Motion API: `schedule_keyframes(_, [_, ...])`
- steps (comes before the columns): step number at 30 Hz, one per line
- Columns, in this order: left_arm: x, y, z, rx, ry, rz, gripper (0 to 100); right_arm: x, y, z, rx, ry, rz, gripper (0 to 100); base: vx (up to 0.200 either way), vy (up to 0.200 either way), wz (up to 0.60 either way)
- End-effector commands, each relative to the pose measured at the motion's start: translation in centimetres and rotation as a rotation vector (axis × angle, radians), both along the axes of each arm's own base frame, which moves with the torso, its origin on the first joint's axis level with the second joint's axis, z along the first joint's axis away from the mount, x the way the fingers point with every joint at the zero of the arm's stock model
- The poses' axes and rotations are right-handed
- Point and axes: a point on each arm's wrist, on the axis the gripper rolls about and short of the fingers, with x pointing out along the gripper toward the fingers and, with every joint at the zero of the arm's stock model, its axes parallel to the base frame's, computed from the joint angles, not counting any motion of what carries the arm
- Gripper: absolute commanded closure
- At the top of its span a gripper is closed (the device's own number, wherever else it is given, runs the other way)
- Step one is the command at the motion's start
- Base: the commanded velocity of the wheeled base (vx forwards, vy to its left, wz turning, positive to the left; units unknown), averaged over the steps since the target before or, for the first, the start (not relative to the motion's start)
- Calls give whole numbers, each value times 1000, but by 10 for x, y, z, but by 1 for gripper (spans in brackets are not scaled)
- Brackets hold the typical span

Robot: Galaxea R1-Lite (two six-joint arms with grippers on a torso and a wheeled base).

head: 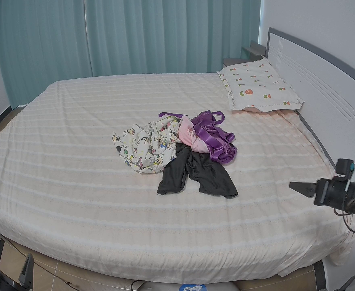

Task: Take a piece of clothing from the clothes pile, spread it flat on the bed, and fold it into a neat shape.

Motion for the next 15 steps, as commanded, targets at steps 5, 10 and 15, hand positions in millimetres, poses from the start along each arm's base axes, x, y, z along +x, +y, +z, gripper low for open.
schedule_keyframes(5, [1, 0, -5, 0, 8, 1, 0, 135, 93, -87, 28, 107, -122, 0, 0, 0, 0])
schedule_keyframes(10, [1, 0, -5, 0, 8, 1, 0, 169, 115, -119, -3, 88, -205, 0, 0, 0, 0])
schedule_keyframes(15, [1, 0, -5, 0, 8, 1, 0, 187, 118, -142, -9, 97, -225, 0, 0, 0, 0])
